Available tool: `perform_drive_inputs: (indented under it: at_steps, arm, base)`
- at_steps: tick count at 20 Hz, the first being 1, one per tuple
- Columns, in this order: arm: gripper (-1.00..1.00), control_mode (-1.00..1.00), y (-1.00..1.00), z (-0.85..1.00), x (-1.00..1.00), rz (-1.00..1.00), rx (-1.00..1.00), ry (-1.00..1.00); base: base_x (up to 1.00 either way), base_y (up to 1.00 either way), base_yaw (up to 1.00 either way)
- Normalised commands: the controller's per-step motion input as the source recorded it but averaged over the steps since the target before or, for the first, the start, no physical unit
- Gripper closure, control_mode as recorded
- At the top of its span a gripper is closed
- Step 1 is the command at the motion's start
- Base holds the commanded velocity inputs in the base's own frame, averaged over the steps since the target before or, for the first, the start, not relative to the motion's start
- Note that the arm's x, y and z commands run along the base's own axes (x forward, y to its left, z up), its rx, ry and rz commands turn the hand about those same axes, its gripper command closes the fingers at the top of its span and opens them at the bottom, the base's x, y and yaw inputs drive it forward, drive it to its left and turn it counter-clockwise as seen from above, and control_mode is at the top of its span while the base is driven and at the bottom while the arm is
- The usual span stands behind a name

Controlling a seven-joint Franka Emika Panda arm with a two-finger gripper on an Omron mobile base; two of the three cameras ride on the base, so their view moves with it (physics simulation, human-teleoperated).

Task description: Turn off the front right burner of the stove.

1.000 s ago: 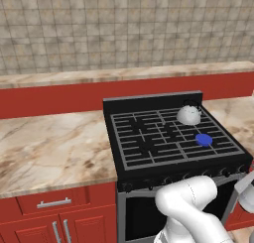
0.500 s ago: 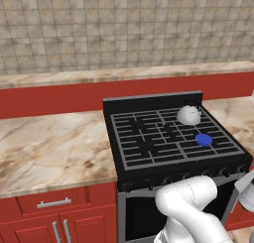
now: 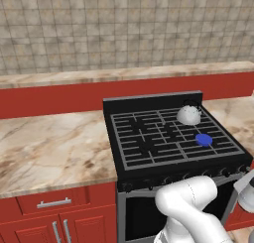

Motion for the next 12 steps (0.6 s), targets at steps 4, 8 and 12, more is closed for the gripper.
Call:
perform_drive_inputs:
  at_steps: [4, 8, 12]
  arm:
    - [1.00, -1.00, 0.00, -0.01, 0.21, 0.00, 0.00, 0.00]
    - [1.00, -1.00, 0.00, 0.00, 0.28, 0.00, 0.00, 0.00]
    - [1.00, -1.00, 0.00, 0.00, 0.26, 0.00, 0.00, 0.00]
  base:
    - [0.00, 0.00, 0.00]
    - [0.00, 0.00, 0.00]
    - [0.00, 0.00, 0.00]
